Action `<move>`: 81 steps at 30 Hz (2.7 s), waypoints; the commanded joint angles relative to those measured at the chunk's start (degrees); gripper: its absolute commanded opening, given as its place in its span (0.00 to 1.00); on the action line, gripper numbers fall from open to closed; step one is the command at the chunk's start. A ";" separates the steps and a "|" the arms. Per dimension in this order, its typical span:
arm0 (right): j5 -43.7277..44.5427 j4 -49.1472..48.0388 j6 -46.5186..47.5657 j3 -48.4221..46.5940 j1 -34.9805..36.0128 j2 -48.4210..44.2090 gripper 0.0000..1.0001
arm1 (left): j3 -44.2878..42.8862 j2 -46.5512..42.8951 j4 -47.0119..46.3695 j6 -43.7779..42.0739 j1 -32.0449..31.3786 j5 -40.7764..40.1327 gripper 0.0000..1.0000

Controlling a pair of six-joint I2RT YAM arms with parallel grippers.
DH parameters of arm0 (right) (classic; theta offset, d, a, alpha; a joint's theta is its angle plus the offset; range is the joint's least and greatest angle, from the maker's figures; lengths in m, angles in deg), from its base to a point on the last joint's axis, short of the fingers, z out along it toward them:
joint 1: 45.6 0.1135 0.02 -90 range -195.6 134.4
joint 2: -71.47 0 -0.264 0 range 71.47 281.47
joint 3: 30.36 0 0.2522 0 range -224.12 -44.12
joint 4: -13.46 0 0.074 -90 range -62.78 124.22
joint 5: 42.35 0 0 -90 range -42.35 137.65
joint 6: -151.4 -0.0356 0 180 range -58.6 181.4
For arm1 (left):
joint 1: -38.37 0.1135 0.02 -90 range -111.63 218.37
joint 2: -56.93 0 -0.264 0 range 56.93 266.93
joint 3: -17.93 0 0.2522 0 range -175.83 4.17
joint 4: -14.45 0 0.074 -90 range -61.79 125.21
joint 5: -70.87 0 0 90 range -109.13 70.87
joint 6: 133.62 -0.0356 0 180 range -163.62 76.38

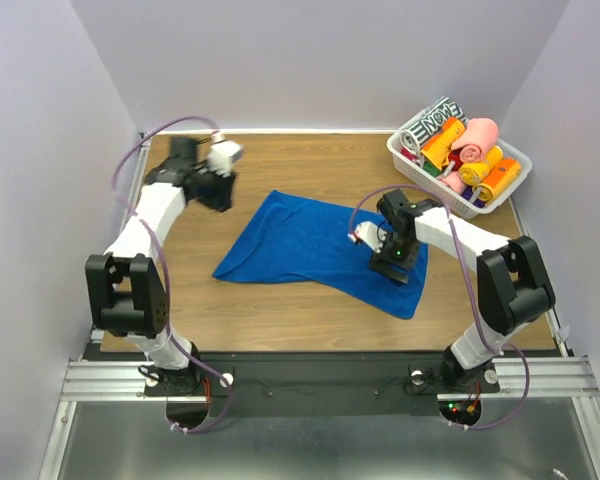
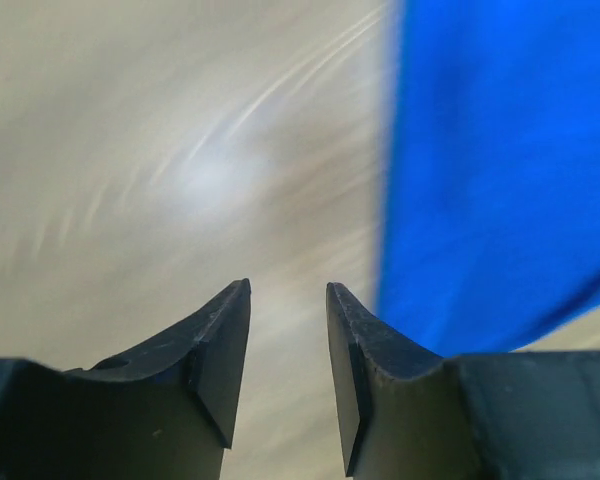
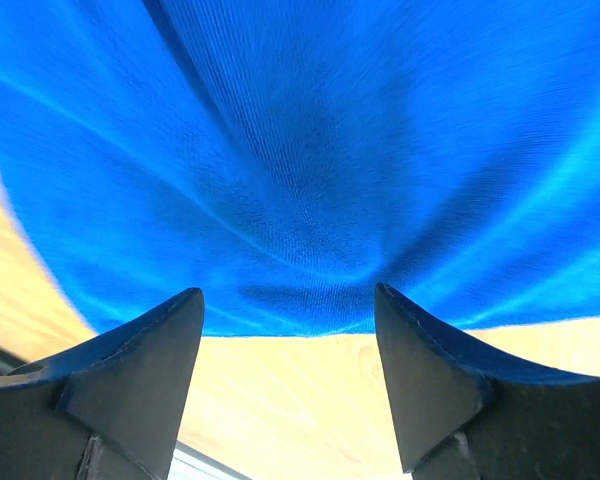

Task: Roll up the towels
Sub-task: Flatten the towel

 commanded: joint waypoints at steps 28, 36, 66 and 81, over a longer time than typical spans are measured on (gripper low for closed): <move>-11.61 10.46 -9.73 -0.29 -7.73 -3.09 0.61 | -26.20 31.87 -6.29 9.48 -25.26 -5.44 0.37; -13.01 11.51 -8.94 -0.20 -7.73 -2.82 0.61 | -26.11 33.62 -6.03 9.57 -25.52 -7.19 0.40; -0.53 6.33 -6.65 5.60 -7.73 1.57 0.61 | -34.90 31.60 -3.83 3.77 -9.00 -13.25 0.00; -12.04 13.62 -7.71 -8.11 -7.29 -0.02 0.61 | -30.08 26.34 -4.71 2.27 -3.72 -9.05 0.57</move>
